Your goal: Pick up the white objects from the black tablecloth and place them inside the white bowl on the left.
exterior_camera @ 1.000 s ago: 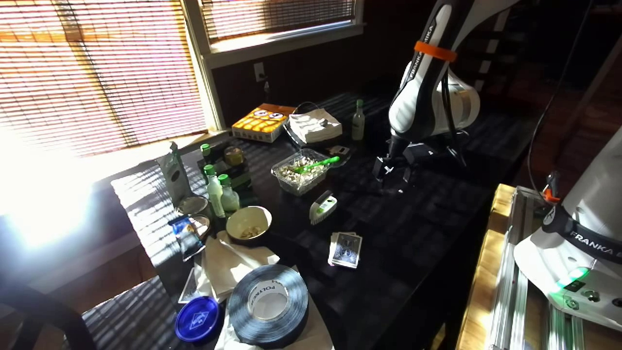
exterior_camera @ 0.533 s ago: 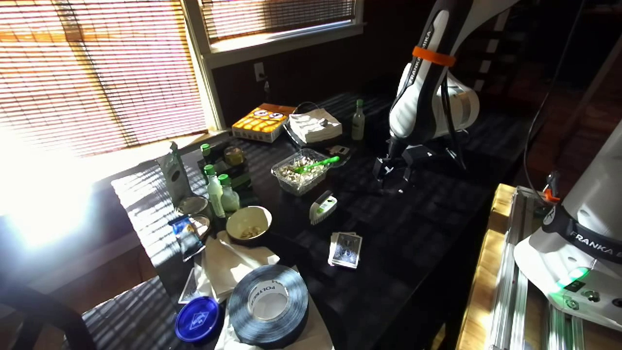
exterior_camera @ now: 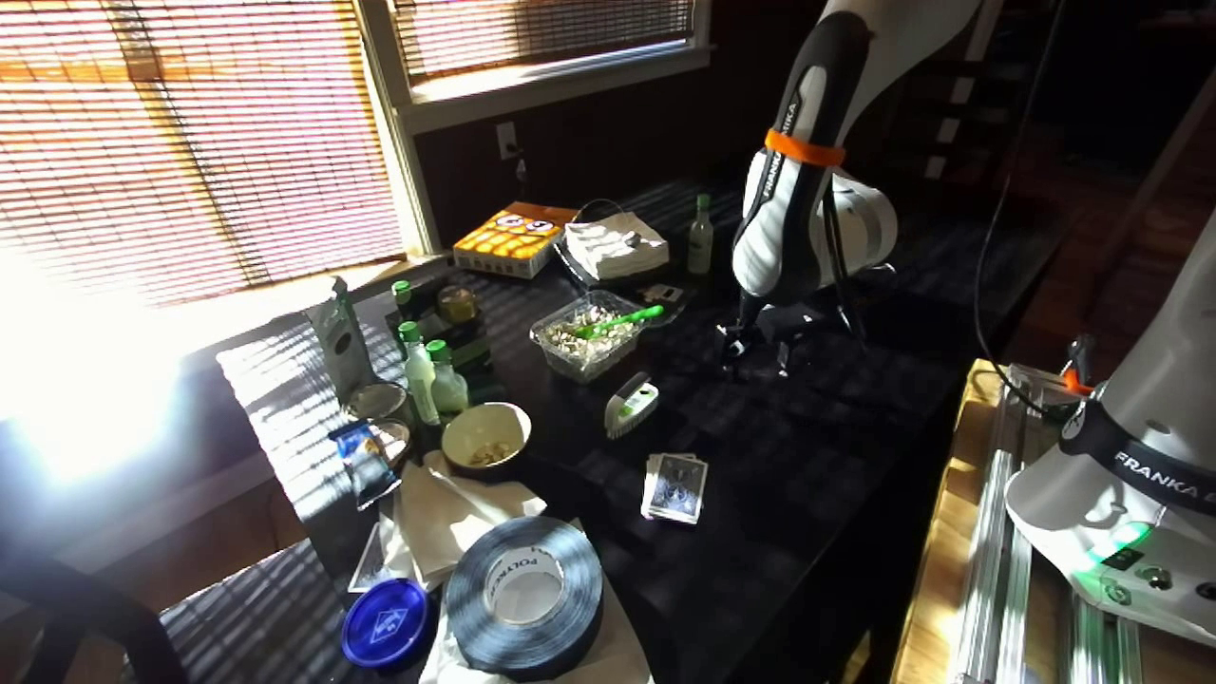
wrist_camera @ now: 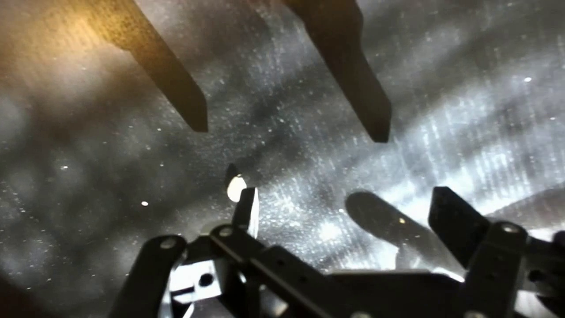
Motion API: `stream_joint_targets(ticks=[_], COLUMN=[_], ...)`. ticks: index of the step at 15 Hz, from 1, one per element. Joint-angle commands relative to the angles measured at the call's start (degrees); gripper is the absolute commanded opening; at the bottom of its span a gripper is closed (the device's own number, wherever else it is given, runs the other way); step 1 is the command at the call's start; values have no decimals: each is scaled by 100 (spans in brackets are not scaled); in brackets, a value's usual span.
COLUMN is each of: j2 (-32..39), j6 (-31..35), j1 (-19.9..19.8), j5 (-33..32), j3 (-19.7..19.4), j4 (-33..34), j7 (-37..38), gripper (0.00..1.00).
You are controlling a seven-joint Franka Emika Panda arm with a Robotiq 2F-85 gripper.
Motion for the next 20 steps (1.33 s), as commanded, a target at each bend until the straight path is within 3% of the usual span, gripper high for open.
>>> stream_joint_targets(ticks=[1, 3, 6, 10, 14, 20], j2=[-234, -103, -11, -110, -100, 28], j6=[-623, -728, -659, -75, 773, 1282], j1=[-1555, -2442, -2778, -2355, -2125, -2088], j5=[965, 1036, 832, 719, 910, 916], j3=[1291, 1767, 1648, 1188, 1217, 1372], j4=[277, 373, 308, -92, -427, -564], j7=[-1402, -1955, -2184, -1811, -1772, -1675], gripper=[100, 100, 100, 100, 100, 100])
